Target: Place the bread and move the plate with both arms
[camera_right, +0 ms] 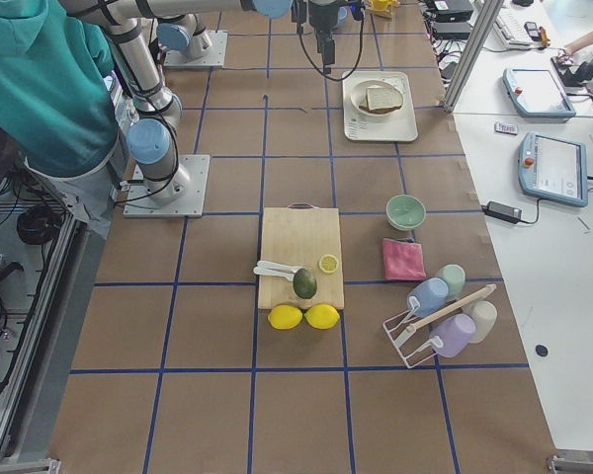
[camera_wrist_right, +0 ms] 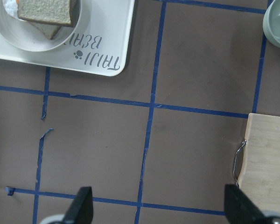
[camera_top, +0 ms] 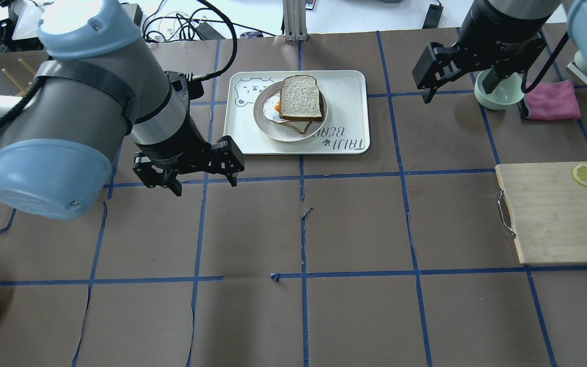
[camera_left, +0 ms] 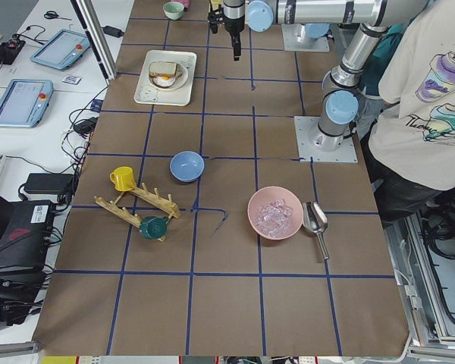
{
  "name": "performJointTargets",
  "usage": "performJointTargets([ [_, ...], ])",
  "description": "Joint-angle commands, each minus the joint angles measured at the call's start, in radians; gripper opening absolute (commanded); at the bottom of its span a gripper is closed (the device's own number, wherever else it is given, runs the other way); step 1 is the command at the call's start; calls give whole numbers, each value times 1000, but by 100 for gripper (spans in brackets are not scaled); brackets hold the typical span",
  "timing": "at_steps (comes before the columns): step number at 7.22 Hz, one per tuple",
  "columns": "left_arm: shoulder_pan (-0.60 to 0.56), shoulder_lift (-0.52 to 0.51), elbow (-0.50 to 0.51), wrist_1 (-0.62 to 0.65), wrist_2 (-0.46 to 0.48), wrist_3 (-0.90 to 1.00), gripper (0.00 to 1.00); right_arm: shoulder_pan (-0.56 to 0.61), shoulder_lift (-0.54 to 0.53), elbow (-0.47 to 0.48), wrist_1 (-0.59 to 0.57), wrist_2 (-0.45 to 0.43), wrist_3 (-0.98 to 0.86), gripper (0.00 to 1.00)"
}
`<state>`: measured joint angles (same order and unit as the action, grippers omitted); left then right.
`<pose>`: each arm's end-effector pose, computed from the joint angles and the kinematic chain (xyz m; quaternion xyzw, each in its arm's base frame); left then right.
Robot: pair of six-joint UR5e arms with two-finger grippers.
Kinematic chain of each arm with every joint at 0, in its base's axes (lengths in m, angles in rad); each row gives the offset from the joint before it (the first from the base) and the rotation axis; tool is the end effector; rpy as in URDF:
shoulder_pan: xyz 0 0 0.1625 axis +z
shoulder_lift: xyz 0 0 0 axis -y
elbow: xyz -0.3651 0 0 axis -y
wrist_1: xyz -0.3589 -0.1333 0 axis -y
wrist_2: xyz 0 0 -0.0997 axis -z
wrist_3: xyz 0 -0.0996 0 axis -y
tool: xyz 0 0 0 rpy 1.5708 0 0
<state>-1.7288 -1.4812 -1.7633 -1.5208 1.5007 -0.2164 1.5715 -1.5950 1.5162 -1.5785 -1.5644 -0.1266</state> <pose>-0.2044 -0.3914 0.3848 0.0301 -0.9986 -0.0325 0.0295 0.1343 -0.4568 0.4651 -0.0637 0.9970 -0.0434 0.0005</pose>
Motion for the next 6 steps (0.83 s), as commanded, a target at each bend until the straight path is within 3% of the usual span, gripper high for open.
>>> performJointTargets([
  [1, 47, 32, 41, -52, 36, 228, 100, -1, 1, 1, 0, -2, -1, 100],
  [3, 179, 10, 99, -59, 24, 273, 100, -1, 1, 1, 0, 0, 1, 100],
  [6, 178, 1, 122, -98, 18, 263, 100, 1, 1, 2, 0, 1, 1, 100],
])
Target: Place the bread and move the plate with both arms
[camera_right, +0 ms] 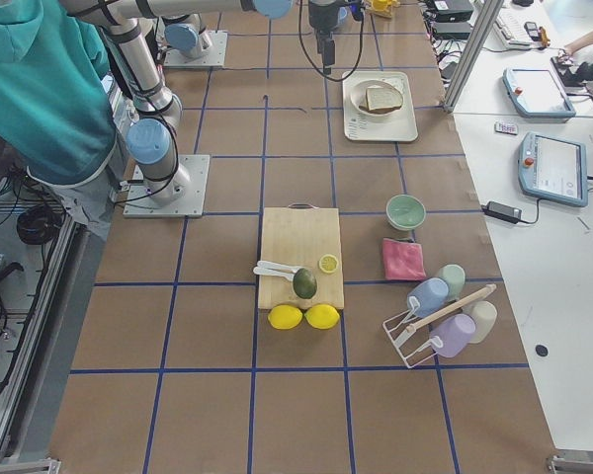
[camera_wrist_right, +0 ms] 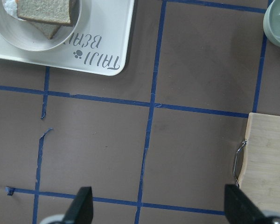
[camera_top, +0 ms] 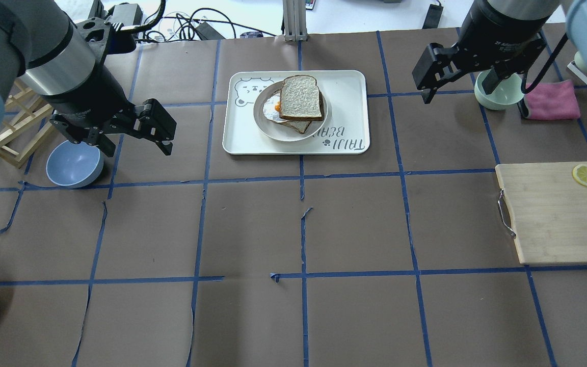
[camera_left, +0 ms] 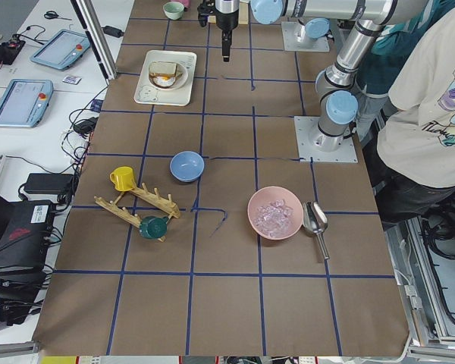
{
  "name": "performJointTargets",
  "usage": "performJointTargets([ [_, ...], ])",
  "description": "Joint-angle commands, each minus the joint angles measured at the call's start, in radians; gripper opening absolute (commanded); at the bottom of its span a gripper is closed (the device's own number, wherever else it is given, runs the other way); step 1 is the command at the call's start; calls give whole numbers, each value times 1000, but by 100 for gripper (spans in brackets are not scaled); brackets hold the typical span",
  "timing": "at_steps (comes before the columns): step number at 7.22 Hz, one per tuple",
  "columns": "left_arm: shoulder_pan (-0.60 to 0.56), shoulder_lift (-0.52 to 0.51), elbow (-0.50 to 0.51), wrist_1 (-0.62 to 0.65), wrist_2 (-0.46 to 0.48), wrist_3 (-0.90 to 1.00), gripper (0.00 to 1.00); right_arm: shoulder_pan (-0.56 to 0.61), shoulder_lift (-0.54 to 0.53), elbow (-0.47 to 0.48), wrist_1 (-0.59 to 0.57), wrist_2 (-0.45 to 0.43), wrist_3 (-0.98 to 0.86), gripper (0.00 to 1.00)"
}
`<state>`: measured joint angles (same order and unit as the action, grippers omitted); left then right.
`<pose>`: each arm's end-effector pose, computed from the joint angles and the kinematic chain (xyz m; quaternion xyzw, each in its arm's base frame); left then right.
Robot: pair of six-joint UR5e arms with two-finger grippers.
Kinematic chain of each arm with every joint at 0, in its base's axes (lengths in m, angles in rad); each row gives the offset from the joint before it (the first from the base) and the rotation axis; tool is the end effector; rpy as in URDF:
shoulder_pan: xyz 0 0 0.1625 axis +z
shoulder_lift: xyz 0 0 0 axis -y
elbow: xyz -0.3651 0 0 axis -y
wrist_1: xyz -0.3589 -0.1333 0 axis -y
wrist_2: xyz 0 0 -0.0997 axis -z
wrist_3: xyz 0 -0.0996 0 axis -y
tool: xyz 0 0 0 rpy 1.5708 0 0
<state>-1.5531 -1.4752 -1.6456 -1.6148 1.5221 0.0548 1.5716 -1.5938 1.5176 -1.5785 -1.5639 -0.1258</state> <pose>-0.1307 -0.4237 0.4316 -0.0183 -0.9995 -0.0107 0.0247 0.1344 -0.4570 0.4639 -0.0633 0.9971 -0.0421 0.0008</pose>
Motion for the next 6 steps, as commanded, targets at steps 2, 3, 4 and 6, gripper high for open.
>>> performJointTargets([
  [2, 2, -4, 6, -5, 3, -10, 100, -1, 2, -1, 0, 1, 0, 100],
  [3, 2, -4, 7, -5, 7, -10, 100, -1, 0, -1, 0, -1, -2, 100],
  [4, 1, -5, 7, -4, 9, -10, 100, -1, 0, -1, 0, -1, -2, 100],
  [6, 2, -7, 10, -2, 9, -9, 100, -1, 0, -1, 0, -1, -2, 100],
])
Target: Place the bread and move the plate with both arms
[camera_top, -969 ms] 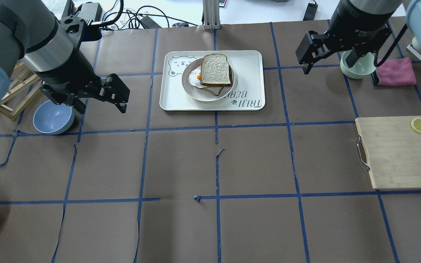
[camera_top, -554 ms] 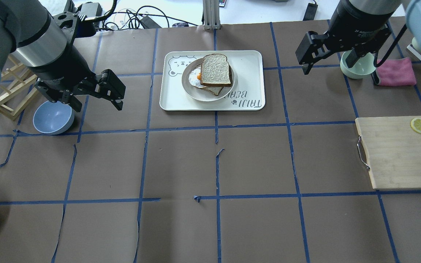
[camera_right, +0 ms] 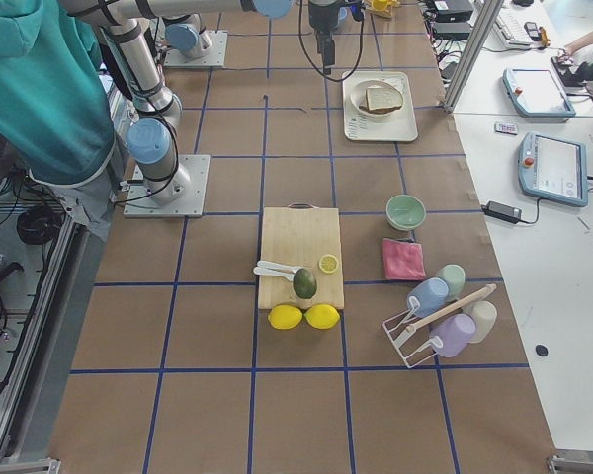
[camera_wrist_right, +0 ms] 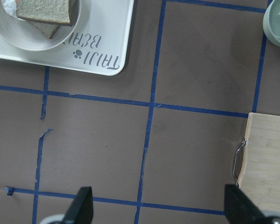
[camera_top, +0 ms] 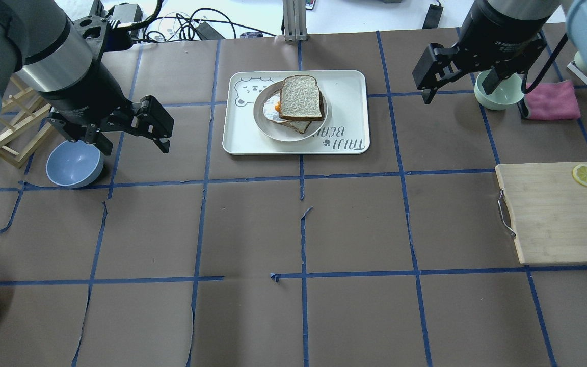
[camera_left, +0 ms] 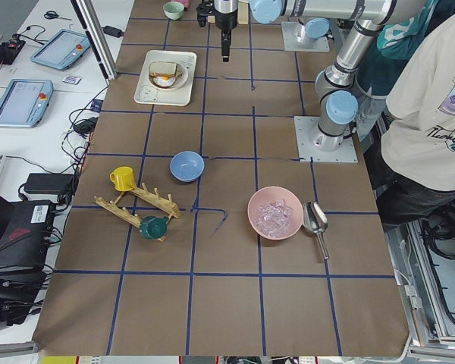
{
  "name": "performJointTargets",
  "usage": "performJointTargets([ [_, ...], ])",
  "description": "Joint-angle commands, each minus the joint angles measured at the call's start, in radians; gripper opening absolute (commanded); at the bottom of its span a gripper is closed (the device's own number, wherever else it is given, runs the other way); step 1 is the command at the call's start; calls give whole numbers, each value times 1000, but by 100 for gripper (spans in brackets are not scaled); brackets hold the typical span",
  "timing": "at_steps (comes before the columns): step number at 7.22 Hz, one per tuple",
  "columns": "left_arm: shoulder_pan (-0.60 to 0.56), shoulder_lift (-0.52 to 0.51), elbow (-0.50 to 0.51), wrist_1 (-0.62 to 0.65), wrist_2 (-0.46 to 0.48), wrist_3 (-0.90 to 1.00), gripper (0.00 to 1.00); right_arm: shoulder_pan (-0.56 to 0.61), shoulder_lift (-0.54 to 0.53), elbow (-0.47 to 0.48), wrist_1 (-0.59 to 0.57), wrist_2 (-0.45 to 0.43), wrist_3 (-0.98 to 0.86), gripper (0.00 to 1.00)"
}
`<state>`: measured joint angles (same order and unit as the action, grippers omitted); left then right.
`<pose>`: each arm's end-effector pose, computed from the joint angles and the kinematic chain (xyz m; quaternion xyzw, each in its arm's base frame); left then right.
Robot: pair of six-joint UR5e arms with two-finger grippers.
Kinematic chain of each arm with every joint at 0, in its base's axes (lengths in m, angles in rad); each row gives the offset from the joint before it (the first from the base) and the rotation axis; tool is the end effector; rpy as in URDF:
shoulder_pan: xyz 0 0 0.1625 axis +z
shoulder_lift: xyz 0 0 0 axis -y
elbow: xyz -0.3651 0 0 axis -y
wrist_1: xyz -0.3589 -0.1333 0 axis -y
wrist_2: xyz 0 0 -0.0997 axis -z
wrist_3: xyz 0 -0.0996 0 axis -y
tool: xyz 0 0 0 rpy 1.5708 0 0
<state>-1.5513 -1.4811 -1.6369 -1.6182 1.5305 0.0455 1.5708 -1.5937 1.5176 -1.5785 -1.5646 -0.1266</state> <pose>-0.1290 -0.4260 0.4327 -0.0128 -0.9996 -0.0112 0.0205 0.1339 -0.4572 0.4639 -0.0633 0.9971 -0.0420 0.0004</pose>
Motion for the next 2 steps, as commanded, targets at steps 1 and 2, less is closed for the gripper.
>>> performJointTargets([
  [1, 0, -1, 2, 1, 0, 1, 100, 0, 0, 0, 0, 0, -1, 100],
  [2, 0, -1, 2, 1, 0, 1, 100, 0, 1, 1, 0, 0, -1, 100],
])
